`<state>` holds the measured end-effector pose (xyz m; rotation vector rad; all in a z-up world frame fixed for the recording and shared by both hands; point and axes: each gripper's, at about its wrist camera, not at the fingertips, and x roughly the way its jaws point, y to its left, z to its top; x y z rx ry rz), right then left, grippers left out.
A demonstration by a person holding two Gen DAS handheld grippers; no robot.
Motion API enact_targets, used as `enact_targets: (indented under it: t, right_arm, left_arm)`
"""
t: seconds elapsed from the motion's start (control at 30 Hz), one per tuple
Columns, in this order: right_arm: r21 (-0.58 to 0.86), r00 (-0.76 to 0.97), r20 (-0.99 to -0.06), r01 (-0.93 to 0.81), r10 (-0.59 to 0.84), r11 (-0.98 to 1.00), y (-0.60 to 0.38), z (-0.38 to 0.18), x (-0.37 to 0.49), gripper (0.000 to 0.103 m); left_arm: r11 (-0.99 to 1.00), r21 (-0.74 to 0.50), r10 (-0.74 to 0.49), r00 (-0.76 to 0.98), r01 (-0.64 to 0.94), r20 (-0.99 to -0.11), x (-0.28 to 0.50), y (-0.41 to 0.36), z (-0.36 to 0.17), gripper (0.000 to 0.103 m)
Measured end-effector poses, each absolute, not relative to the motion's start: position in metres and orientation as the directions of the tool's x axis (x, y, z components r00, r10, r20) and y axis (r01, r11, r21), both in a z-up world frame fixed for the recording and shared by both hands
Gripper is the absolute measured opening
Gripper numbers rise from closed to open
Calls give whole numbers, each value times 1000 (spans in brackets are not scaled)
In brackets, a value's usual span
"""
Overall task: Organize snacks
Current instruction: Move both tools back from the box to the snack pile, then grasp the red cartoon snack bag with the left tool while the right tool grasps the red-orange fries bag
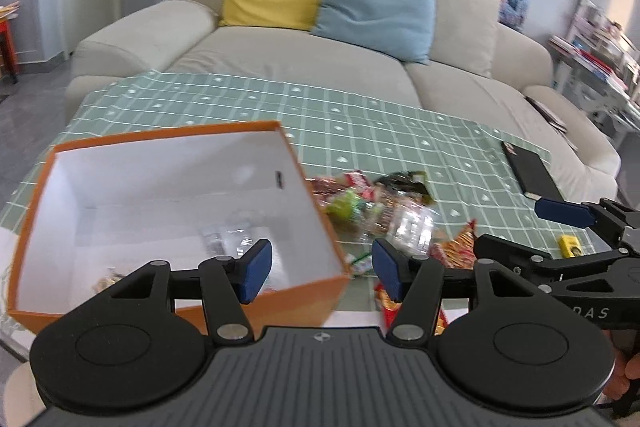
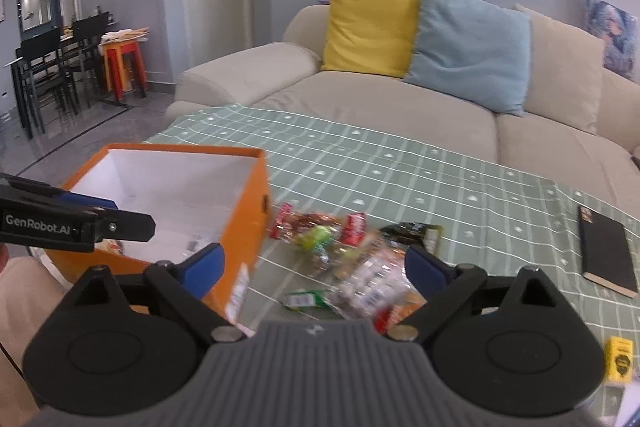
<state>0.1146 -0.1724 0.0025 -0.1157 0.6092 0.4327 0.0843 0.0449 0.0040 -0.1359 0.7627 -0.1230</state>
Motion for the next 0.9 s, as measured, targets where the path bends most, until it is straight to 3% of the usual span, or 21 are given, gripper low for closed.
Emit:
enact_targets:
  t: [0.57, 0.9]
  right_arm:
    - [-31, 760, -626, -250, 176, 968, -237, -53, 114, 97]
    - [21, 718, -677, -198, 159, 980, -250, -73, 133, 97]
  left_arm:
    - [965, -141, -254, 663, 220, -704, 81, -22, -24, 69]
    - [954, -145, -282, 625, 263, -728, 96, -43, -45, 69]
